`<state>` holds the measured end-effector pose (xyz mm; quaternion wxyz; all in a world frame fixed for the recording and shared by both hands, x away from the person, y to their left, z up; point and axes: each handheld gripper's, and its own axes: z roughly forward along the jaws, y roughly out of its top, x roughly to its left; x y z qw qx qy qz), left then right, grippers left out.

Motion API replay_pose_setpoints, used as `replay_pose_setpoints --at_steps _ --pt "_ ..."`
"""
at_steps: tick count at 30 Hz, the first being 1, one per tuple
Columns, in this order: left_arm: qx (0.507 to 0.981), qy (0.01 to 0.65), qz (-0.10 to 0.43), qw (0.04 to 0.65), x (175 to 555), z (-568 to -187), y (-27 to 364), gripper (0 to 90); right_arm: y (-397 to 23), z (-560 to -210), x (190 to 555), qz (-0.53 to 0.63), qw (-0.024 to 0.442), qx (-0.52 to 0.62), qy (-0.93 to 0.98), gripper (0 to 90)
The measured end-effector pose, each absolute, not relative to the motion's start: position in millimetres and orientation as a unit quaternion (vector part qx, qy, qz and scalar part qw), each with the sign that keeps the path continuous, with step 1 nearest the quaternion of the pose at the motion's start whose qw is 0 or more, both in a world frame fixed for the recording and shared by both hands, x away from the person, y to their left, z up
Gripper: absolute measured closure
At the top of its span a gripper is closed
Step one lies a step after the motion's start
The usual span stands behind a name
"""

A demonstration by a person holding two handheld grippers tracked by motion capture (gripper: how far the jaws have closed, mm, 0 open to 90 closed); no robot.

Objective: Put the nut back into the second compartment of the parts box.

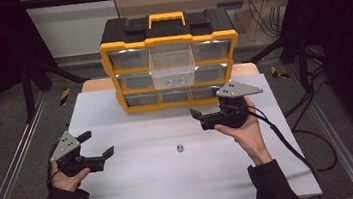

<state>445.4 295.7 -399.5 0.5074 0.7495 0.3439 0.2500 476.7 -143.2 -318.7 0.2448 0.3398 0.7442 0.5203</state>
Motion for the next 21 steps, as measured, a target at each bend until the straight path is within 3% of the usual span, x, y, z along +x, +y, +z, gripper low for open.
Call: replay_pose_setpoints --at_steps 21 --pt "0.75 0.342 0.25 0.507 446 -400 295 1.2 -126 -360 474 0.501 0.21 0.346 0.765 6.2"
